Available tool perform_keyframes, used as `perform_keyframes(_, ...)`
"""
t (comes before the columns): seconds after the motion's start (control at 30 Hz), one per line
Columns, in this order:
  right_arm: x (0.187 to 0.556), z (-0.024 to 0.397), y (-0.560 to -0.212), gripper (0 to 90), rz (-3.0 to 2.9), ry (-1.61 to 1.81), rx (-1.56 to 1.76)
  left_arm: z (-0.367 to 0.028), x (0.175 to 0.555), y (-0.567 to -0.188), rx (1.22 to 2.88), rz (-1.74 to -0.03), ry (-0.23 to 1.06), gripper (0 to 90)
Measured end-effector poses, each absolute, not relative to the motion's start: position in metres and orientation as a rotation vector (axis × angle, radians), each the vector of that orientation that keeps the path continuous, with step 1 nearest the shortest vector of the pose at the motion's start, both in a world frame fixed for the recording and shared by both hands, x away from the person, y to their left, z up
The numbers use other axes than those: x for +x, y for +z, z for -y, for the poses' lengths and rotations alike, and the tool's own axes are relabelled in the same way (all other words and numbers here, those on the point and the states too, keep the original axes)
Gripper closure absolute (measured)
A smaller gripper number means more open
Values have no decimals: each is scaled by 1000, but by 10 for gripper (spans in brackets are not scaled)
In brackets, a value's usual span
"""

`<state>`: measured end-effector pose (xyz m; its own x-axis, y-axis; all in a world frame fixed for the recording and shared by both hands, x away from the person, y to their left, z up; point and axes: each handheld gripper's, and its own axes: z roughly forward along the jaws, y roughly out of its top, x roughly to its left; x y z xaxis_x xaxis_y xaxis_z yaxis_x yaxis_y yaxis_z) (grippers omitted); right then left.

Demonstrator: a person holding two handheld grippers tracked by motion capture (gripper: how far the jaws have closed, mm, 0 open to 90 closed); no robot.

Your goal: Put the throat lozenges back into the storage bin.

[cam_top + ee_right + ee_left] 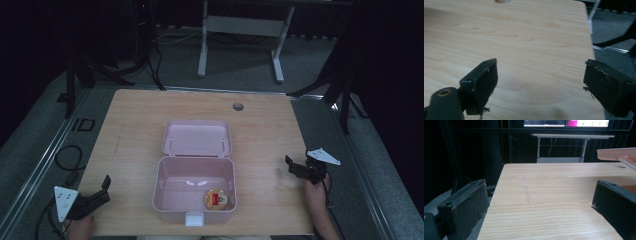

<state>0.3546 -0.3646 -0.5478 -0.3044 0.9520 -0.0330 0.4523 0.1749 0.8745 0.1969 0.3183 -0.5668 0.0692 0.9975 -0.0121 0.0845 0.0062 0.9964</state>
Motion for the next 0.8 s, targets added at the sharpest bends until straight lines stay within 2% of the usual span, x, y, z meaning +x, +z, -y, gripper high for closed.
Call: perform_keyframes(0.8,355,372,-551,122,-1780,1043,1391,-318,197,-567,1295,-1224,1115,8)
